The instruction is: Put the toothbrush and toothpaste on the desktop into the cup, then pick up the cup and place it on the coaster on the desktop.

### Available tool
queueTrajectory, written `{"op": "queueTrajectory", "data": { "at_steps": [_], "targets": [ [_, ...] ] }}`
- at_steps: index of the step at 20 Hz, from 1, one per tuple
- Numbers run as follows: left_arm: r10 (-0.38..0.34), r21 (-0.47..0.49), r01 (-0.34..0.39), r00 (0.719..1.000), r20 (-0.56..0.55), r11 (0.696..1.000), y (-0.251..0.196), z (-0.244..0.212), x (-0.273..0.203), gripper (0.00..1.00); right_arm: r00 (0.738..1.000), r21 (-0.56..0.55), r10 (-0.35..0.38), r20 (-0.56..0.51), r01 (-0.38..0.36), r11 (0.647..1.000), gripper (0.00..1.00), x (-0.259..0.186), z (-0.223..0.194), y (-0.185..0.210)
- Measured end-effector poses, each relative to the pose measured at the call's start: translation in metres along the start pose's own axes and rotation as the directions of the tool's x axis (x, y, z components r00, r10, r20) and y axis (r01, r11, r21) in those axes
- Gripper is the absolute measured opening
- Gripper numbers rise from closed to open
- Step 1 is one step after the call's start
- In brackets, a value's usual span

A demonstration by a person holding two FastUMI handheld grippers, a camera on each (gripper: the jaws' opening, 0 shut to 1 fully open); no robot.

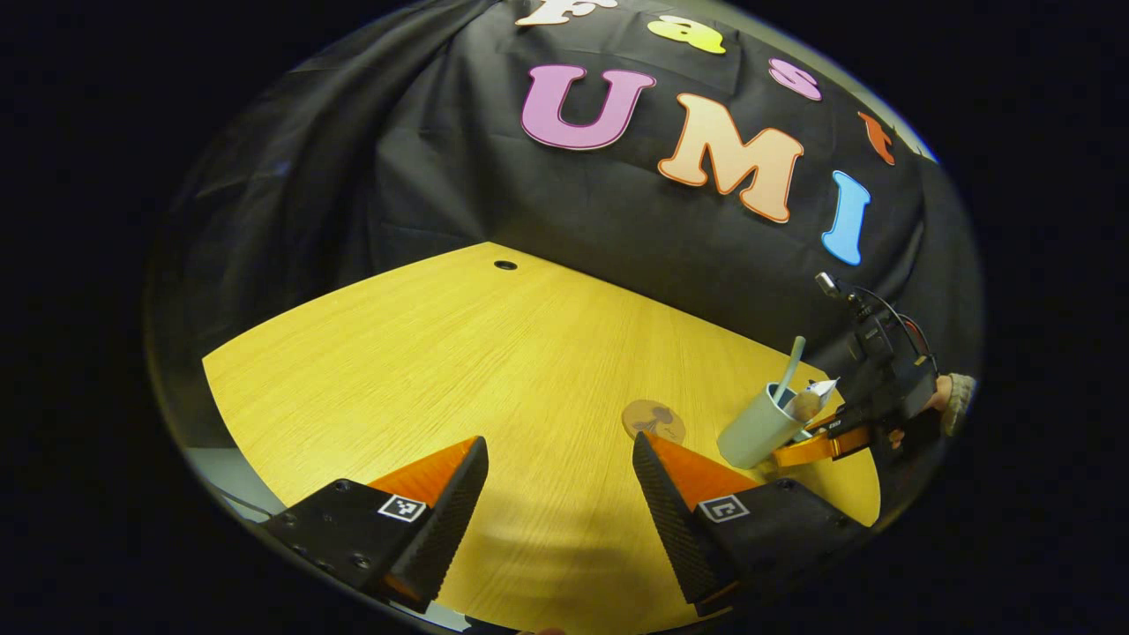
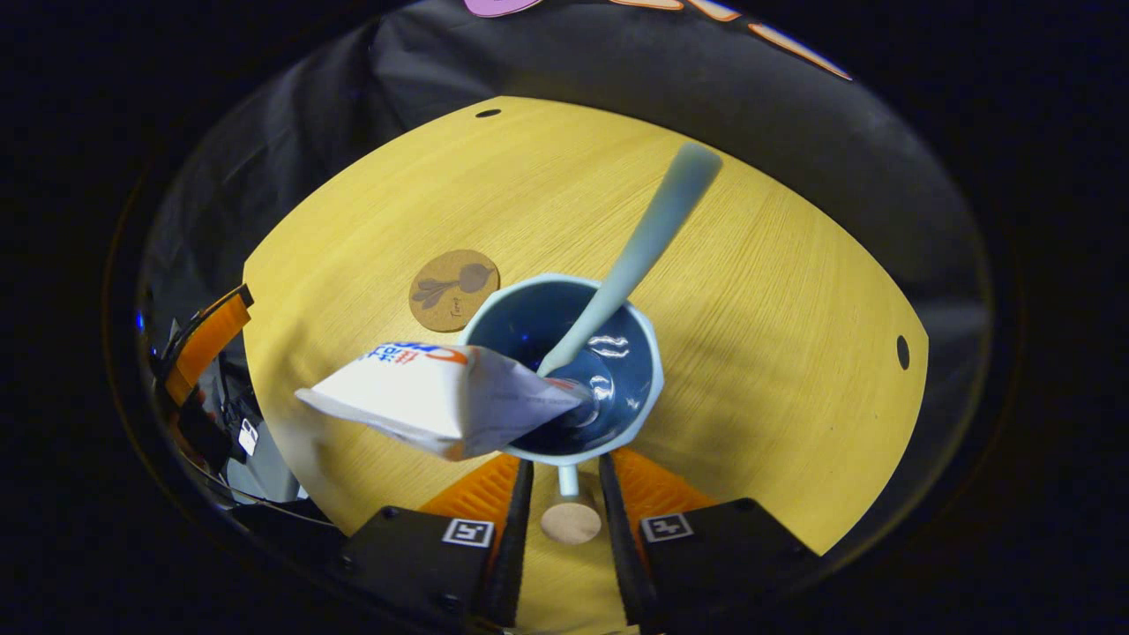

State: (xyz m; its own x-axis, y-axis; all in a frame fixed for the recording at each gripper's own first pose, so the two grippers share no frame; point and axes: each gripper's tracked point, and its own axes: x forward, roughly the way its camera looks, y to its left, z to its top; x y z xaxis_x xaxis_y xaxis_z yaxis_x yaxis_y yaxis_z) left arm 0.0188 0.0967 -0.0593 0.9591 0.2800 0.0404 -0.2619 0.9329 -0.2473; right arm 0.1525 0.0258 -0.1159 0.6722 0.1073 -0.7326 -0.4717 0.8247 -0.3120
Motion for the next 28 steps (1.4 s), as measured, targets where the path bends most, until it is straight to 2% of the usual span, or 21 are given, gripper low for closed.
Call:
{"op": "queueTrajectory", "data": {
  "at_steps": [1,2,5,10,14,15,17,19,20,21,23,25,27,28],
  "targets": [
    [-0.005,0.0,0.005,1.0,-0.002,1.0,-0.003,0.0,0.002,0.95,1.0,0.0,-0.002,-0.004,0.002,1.0,0.37,-0.001,0.001,0.0],
    [-0.01,-0.001,0.01,1.0,-0.004,1.0,-0.004,0.0,0.003,0.95,1.0,0.002,-0.006,-0.015,0.006,1.0,0.31,0.0,0.0,-0.001],
    [-0.018,0.0,0.018,1.0,-0.011,1.0,-0.007,-0.001,0.005,0.95,1.0,0.006,-0.013,-0.004,0.013,1.0,0.27,-0.001,0.006,-0.002],
    [-0.023,-0.001,0.023,1.0,-0.017,1.0,-0.007,-0.003,0.007,0.95,1.0,-0.003,-0.006,0.026,0.006,1.0,0.24,-0.006,0.017,0.001],
    [-0.02,-0.014,0.02,0.999,-0.031,1.0,-0.006,-0.006,0.011,0.95,0.998,-0.025,0.016,0.063,-0.015,1.0,0.24,-0.018,0.043,0.013],
    [-0.019,-0.019,0.018,0.999,-0.035,1.0,-0.005,-0.006,0.012,0.95,0.997,-0.033,0.025,0.068,-0.022,0.999,0.22,-0.023,0.049,0.016],
    [-0.015,-0.027,0.013,0.999,-0.04,1.0,-0.001,-0.009,0.014,0.96,0.996,-0.057,0.042,0.073,-0.038,0.998,0.24,-0.028,0.065,0.028],
    [-0.006,-0.044,0.004,0.999,-0.048,0.999,0.003,-0.007,0.017,0.95,0.996,-0.082,0.061,0.068,-0.056,0.995,0.21,-0.026,0.075,0.041],
    [-0.006,-0.05,0.004,0.999,-0.048,0.999,0.004,-0.007,0.017,0.96,0.996,-0.095,0.068,0.065,-0.062,0.994,0.24,-0.024,0.078,0.048],
    [-0.005,-0.052,0.002,0.999,-0.048,0.999,0.005,-0.006,0.018,0.96,0.995,-0.108,0.071,0.064,-0.064,0.992,0.22,-0.023,0.083,0.054],
    [-0.007,-0.051,0.005,0.999,-0.047,0.999,0.007,-0.004,0.021,0.96,0.995,-0.129,0.077,0.058,-0.069,0.989,0.24,-0.02,0.091,0.06],
    [-0.009,-0.046,0.006,0.999,-0.047,0.999,0.01,-0.002,0.023,0.95,0.996,-0.151,0.081,0.047,-0.073,0.986,0.21,-0.015,0.096,0.069],
    [-0.011,-0.047,0.008,0.999,-0.049,0.999,0.011,0.0,0.024,0.96,0.996,-0.173,0.073,0.044,-0.064,0.983,0.24,-0.014,0.099,0.075],
    [-0.012,-0.052,0.009,0.999,-0.05,0.999,0.013,-0.001,0.025,0.96,0.997,-0.175,0.07,0.038,-0.063,0.983,0.21,-0.014,0.099,0.077]
  ]
}}
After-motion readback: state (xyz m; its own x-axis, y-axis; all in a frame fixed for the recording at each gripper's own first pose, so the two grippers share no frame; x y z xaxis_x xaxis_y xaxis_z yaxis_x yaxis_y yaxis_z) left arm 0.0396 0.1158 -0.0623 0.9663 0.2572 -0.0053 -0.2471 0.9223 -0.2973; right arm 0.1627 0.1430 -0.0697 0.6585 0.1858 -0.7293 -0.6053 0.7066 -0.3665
